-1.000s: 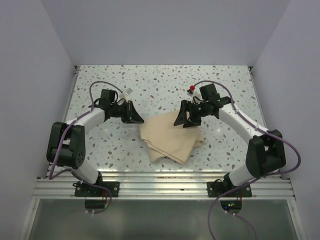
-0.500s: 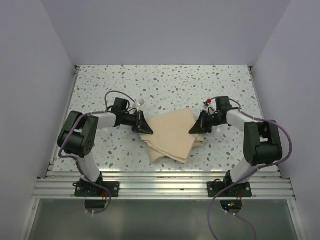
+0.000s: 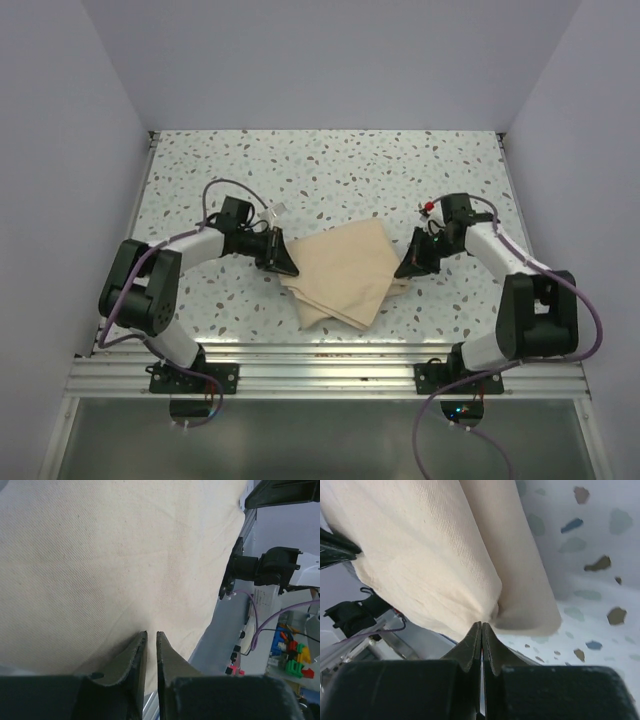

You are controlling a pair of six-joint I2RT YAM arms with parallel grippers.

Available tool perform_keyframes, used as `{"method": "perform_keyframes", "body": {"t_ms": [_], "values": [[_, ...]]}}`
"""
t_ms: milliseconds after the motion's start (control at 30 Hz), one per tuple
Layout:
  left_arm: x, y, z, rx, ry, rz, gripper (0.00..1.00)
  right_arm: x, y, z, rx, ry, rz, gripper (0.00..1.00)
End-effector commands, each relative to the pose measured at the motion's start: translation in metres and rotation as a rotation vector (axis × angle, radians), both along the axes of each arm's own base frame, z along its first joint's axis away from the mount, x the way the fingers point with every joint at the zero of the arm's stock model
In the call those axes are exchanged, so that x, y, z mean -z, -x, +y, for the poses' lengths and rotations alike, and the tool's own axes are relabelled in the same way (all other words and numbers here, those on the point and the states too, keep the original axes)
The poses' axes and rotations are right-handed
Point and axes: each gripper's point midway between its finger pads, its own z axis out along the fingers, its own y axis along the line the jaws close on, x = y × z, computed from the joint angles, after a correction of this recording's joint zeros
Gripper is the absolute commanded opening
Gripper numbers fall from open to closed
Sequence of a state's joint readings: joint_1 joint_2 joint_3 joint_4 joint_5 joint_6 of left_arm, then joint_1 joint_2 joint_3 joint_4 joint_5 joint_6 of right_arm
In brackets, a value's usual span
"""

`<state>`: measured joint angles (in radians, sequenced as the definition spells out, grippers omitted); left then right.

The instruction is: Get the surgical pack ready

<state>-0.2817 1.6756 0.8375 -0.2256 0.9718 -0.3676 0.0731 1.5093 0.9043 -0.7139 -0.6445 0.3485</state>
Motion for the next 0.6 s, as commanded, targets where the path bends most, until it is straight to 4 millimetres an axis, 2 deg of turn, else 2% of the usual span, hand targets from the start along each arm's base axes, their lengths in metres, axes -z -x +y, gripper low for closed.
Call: {"method": "perform_keyframes", "body": {"t_ms": [0, 33, 100, 133, 233, 400, 433, 500, 567], "values": [[-0.016, -0.004, 0.011, -0.005, -0.077, -0.104, 0.17, -0.017, 0.023, -0.023, 0.065, 0.149, 0.065, 0.00], [-0.027, -0.009, 0.010, -0.008, -0.074, -0.148, 0.21, -0.020, 0.030, -0.024, 0.077, 0.155, 0.073, 0.01], [-0.036, -0.016, 0.011, -0.023, -0.084, -0.193, 0.24, -0.018, 0.043, -0.027, 0.099, 0.169, 0.116, 0.02], [-0.043, -0.019, 0.011, -0.031, -0.081, -0.220, 0.28, -0.012, 0.052, -0.028, 0.101, 0.175, 0.142, 0.02], [-0.056, -0.029, 0.009, -0.049, -0.072, -0.270, 0.29, 0.005, 0.066, -0.027, 0.100, 0.173, 0.197, 0.02], [-0.067, -0.039, 0.006, -0.055, -0.059, -0.291, 0.28, 0.031, 0.062, -0.019, 0.128, 0.126, 0.230, 0.01], [-0.068, -0.041, 0.005, -0.057, -0.058, -0.294, 0.27, 0.034, 0.054, -0.016, 0.135, 0.109, 0.204, 0.01], [-0.075, -0.045, 0.005, -0.063, -0.058, -0.315, 0.27, 0.045, 0.052, -0.013, 0.154, 0.091, 0.241, 0.00], [-0.077, -0.046, 0.006, -0.066, -0.068, -0.321, 0.27, 0.046, 0.041, -0.005, 0.169, 0.047, 0.231, 0.00]]}}
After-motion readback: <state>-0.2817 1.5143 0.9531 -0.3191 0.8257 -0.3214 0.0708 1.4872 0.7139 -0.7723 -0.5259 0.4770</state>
